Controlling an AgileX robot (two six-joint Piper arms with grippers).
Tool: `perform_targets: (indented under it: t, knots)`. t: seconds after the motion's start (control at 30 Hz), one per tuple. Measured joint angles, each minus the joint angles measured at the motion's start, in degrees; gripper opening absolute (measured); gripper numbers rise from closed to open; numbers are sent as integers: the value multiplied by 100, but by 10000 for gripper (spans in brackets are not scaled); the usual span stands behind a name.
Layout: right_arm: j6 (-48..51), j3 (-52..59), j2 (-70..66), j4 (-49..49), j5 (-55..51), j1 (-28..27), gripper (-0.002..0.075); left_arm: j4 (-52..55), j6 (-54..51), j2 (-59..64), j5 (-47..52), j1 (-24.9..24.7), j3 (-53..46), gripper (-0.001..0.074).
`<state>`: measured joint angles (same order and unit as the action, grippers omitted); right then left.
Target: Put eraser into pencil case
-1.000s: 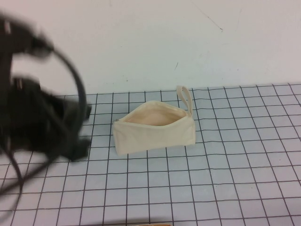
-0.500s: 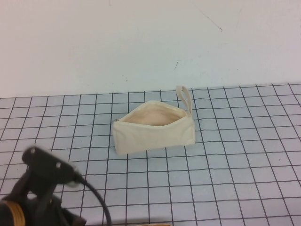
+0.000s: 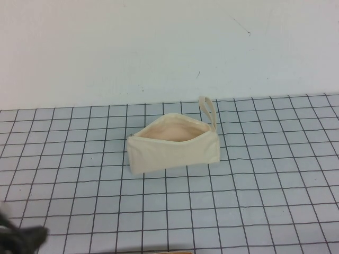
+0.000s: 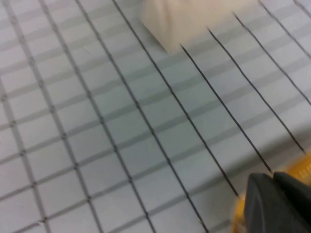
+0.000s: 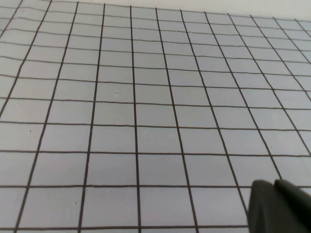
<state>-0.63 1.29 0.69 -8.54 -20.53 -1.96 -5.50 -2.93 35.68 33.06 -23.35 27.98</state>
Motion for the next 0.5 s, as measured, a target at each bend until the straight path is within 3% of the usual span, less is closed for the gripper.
perform_targets:
  t: [0.2,0.5]
  knots:
    - [0,0,0,0,0,0,-1,12,0,-1391,-642,1302,-505,-1]
    - [4,0,0,0,0,0,-1,0,0,-3015,-854,2168,-1586,-1]
